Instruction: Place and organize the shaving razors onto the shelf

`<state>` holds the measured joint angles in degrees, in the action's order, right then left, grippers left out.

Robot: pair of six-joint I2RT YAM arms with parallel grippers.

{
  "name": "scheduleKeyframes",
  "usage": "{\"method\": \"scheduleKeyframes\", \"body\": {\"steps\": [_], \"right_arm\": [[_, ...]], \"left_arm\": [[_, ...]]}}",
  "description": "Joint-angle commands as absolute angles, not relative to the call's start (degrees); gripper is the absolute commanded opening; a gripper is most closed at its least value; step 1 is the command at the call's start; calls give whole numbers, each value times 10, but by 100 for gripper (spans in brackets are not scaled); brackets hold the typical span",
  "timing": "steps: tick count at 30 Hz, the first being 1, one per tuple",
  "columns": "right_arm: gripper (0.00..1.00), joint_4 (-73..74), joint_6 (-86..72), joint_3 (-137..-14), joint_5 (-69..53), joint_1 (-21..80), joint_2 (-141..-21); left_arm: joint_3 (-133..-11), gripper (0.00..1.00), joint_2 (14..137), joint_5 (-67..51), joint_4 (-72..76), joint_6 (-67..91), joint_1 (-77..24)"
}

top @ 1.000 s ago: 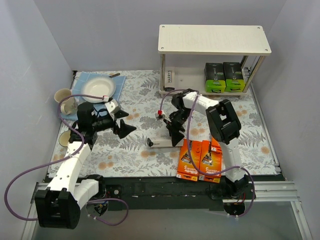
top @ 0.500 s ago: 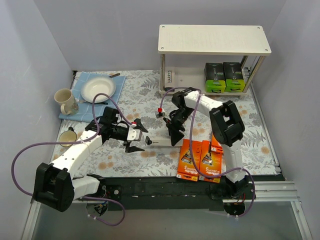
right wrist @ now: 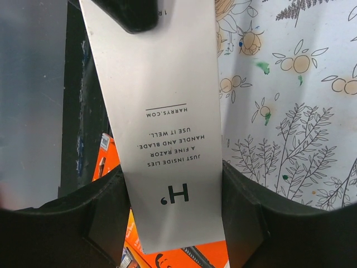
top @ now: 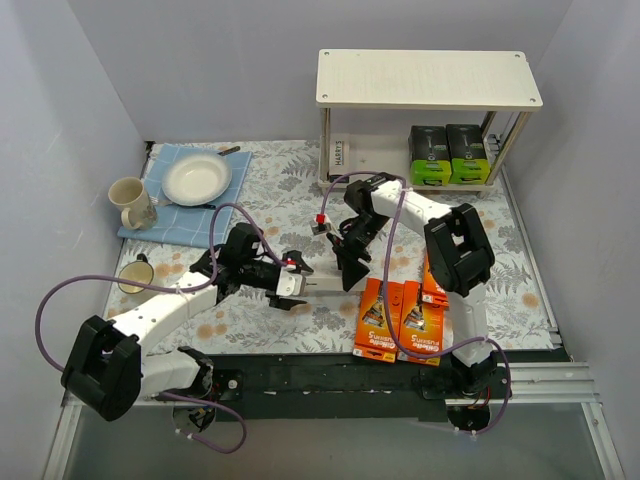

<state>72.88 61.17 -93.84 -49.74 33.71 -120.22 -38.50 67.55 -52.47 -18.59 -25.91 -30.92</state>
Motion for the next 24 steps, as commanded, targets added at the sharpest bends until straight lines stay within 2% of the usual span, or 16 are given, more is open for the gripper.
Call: {"method": "scheduleKeyframes", "body": {"steps": [1,13,17,19,21,22,24], "right_arm": [[44,749,605,-927,-517,336,-1159],[45,747,602,-918,-524,336,-1143],[48,747,601,-913,-519,335,-1143],[49,746,599,-915,-518,336,-1140],[56,744,595,-918,-507,335,-1135],[95,744,587,-926,-500,334,-1132],[99,740,578,-940,-488,317,-1117]], "left_arm": [[-368,68,677,-488,-83,-192,-323],[-345,43,703,-411,20,-135,-367],[-347,26,718,-398,34,-98,-371],[-351,24,727,-394,44,-69,-371],[-347,23,734,-389,61,-18,-371],[-347,23,734,-389,77,-5,-371],[-345,23,732,-380,89,57,-371]]}}
